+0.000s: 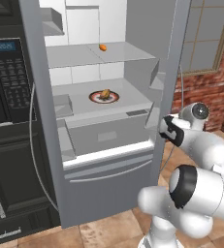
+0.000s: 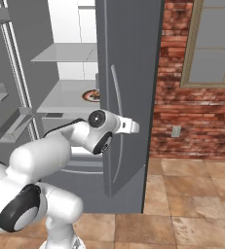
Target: Retrieve the chicken drumstick from the fridge and place it on the saucepan with marinade on the stove.
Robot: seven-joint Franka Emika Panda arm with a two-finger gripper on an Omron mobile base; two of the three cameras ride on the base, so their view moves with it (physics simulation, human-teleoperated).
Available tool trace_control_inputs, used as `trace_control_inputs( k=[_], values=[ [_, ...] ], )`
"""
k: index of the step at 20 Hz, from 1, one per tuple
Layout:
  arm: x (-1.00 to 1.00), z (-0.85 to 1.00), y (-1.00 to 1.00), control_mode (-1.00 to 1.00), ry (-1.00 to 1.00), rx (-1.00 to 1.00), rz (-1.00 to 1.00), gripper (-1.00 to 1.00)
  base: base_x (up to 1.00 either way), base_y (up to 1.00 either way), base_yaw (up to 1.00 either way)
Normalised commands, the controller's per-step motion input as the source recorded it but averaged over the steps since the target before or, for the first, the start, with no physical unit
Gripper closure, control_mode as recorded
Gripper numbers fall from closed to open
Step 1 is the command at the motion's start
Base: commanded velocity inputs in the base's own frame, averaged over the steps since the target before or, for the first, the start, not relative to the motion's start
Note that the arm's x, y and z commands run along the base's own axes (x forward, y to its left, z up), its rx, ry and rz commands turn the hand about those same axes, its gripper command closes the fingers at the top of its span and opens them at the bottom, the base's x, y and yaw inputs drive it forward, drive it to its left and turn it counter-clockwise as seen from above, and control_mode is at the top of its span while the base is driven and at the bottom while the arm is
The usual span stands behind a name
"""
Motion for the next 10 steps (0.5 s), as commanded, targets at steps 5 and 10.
trace_control_inputs(
  k=[5, 10],
  values=[
    [-0.20, 0.90, 0.01, -1.00, 0.08, 0.00, -0.04, -1.00, 0.00, 0.00, 0.00],
    [-0.35, 1.00, 0.00, -1.00, 0.17, 0.00, -0.07, -1.00, 0.00, 0.00, 0.00]
  ],
)
